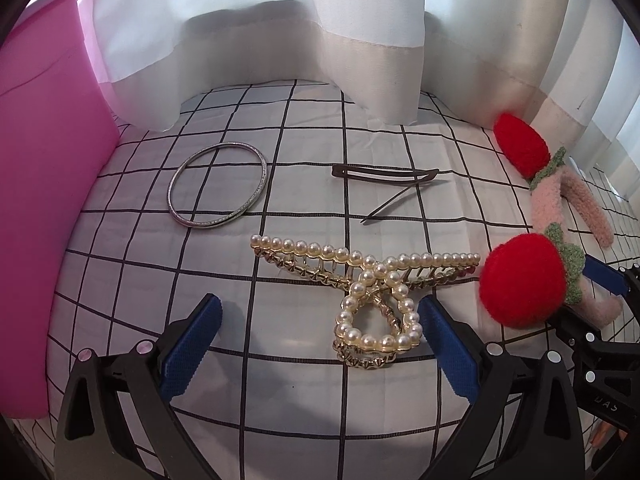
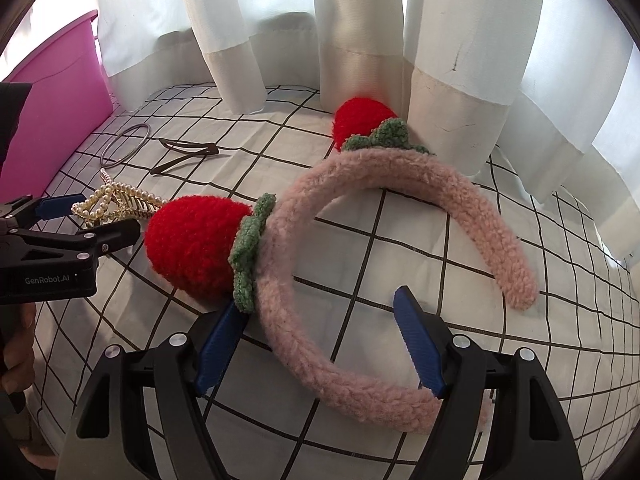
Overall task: Organize jewelry
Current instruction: 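Grasp the pearl hair claw with the left tool while the right tool grasps the strawberry headband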
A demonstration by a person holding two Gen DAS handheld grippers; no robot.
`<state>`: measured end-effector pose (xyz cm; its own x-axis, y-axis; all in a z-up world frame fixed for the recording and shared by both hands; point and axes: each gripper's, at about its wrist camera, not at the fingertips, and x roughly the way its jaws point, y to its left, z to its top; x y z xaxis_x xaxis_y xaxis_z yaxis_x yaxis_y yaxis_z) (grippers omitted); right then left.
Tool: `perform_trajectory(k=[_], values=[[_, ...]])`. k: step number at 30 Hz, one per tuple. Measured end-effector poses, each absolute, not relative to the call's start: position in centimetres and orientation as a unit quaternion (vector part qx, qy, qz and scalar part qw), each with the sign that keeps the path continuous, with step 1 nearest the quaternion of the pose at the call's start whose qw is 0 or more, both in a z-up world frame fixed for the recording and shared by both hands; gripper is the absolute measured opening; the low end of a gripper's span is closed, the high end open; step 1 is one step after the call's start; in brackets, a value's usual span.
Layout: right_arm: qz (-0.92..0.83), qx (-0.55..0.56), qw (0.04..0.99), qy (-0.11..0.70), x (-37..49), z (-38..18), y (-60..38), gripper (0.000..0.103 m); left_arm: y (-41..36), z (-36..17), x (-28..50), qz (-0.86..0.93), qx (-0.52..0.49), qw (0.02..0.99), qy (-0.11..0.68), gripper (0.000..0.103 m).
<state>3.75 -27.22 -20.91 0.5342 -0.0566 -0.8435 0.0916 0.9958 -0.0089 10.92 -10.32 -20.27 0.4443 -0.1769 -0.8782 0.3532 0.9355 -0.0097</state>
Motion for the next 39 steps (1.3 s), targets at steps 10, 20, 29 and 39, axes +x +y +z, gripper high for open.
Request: perform_trajectory(k=[10,20,29,39], values=[[-0.026,0.014,0.875,0.484,3.8,-20.9,-27.1,0.072,-10.2,-20.2,9.0,-0.173,0.089,0.861,0.471,0.081],[-0.024,0.049,0.882,0.469,2.6,-20.1,-27.0,0.012,-10.4,-19.8,7.4,-0.186,0.086,0.862,0.463,0.031],[-0.012,0.112,0.888,0.446,0.4,-17.9,-26.8,0.011,-8.9,-17.8,6.8,-0.195,0.074,0.858,0.469,0.031],[0.003,0.128,0.888,0.442,-2.1,-15.4,-23.5,0.011,-6.6,-15.0,5.3,-0.206,0.067,0.854,0.473,0.031]])
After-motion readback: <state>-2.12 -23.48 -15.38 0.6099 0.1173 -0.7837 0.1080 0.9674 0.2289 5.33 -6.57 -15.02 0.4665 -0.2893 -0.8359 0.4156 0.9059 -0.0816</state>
